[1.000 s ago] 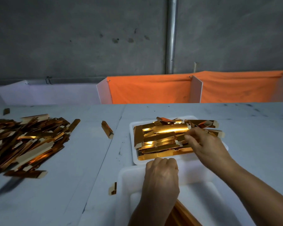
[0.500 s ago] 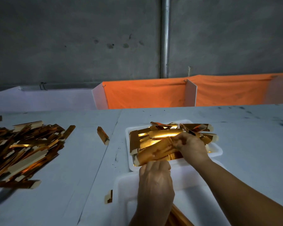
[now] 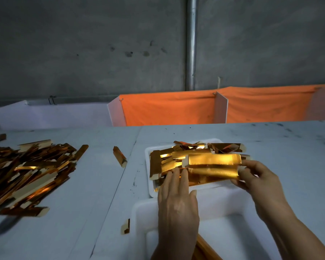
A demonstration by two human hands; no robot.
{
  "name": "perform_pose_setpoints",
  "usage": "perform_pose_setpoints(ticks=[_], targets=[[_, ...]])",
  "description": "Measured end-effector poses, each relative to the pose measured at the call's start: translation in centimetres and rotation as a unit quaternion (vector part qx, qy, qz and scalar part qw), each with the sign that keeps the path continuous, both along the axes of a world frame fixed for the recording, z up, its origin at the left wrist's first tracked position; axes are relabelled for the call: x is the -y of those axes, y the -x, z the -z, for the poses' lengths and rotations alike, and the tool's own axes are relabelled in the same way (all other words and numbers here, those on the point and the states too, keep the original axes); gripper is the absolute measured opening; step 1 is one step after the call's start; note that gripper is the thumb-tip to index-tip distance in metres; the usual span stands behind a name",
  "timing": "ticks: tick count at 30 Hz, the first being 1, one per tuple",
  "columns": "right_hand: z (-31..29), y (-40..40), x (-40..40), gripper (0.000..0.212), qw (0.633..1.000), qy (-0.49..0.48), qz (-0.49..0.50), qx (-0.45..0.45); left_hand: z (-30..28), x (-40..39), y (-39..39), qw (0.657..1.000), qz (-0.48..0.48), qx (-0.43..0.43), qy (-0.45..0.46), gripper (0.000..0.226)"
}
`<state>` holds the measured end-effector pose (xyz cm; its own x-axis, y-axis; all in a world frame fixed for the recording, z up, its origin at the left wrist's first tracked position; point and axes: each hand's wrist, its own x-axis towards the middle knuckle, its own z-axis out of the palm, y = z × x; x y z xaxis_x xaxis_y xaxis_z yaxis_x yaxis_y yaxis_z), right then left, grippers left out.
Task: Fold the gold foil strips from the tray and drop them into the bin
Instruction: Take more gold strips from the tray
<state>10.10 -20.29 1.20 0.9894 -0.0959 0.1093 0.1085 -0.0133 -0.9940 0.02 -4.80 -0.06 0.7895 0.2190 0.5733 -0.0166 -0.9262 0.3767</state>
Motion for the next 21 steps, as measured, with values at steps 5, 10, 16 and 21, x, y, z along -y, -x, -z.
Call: perform_pose_setpoints(ticks=[5, 10, 16, 21], targets=[[-0.5, 0.8, 1.9, 0.023, 0.980, -0.018, -0.196, -0.017, 0.7, 0.3, -0.1, 0.996, 0.015, 0.079, -0.024, 0.066], [-1.1, 1.5, 1.6, 0.027, 0.948, 0.008, -0.314, -0.051, 0.4, 0.1, 0.1, 0.999, 0.038, 0.010, -0.023, 0.051], [-0.8, 1.1, 1.0, 0.027, 0.950, 0.021, -0.300, -0.082, 0.2, 0.1, 0.2, 0.994, 0.087, 0.012, 0.065, 0.028], [0.8, -0.5, 0.4, 0.016, 0.982, -0.033, -0.129, -0.134, -0.2, -0.1, 0.1, 0.988, 0.041, 0.044, 0.143, 0.017]])
